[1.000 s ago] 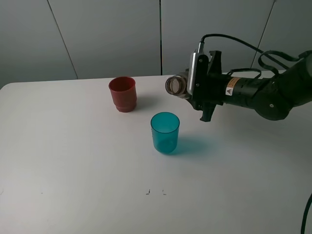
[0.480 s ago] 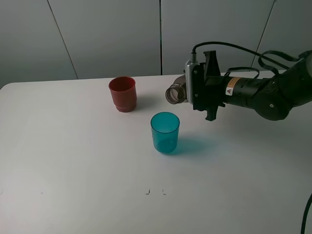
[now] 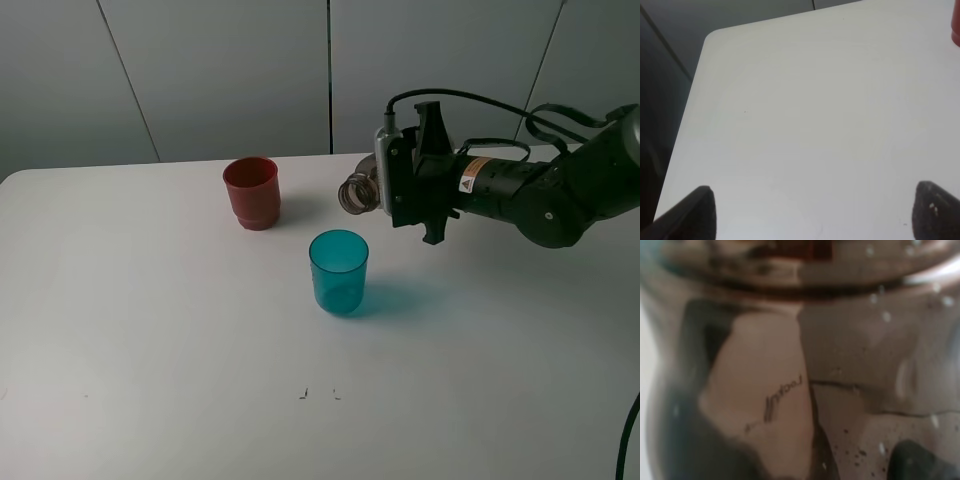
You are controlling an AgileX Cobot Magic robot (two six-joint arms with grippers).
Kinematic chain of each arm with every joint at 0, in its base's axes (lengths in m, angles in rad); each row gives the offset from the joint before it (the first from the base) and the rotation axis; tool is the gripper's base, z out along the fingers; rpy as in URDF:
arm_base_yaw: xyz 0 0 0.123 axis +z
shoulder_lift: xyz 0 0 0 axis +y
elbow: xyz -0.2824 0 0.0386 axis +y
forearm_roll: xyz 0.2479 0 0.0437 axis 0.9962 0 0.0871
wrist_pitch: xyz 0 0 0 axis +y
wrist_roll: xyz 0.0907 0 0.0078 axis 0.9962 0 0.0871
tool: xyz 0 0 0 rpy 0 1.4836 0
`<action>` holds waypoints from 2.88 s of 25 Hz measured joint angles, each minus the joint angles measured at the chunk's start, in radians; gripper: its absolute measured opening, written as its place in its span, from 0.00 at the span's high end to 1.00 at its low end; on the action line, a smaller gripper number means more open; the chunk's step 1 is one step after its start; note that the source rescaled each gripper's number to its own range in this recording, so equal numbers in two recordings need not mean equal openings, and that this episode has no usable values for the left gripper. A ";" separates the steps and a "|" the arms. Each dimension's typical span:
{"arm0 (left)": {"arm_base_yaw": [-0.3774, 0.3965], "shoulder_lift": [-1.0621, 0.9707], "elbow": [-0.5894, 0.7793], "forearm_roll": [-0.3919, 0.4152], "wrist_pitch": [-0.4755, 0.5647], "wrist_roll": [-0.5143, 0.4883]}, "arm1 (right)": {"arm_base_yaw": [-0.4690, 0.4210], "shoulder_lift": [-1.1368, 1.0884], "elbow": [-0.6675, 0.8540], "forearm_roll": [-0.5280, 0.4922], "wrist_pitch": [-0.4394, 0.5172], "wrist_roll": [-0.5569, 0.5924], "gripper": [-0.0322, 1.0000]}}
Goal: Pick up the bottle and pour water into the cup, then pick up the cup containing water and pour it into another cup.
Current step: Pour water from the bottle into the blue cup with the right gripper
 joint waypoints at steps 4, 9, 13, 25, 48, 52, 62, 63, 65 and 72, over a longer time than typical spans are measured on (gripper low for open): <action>0.000 0.000 0.000 0.000 0.000 0.000 | 0.000 0.000 0.000 0.004 0.000 -0.024 0.97; 0.000 0.000 0.000 0.000 0.000 0.000 | 0.001 0.000 0.000 0.008 0.000 -0.042 0.97; 0.000 0.000 0.000 0.000 0.000 0.000 | 0.022 0.000 0.000 0.035 0.000 -0.072 0.97; 0.000 0.000 0.000 0.000 0.000 0.000 | 0.035 0.000 -0.001 0.051 0.000 -0.108 0.97; 0.000 0.000 0.000 0.000 0.000 -0.002 | 0.046 0.000 -0.001 0.056 0.000 -0.251 0.97; 0.000 0.000 0.000 0.000 0.000 -0.002 | 0.046 0.000 -0.001 0.056 0.000 -0.264 0.97; 0.000 0.000 0.000 0.000 0.000 -0.002 | 0.046 0.000 -0.001 0.059 -0.006 -0.326 0.97; 0.000 0.000 0.000 0.000 0.000 -0.002 | 0.046 0.000 -0.001 0.059 -0.008 -0.333 0.97; 0.000 0.000 0.000 0.000 0.000 -0.002 | 0.046 0.000 -0.001 0.059 -0.009 -0.344 0.97; 0.000 0.000 0.000 0.000 0.000 -0.002 | 0.046 0.000 -0.001 0.059 -0.014 -0.369 0.97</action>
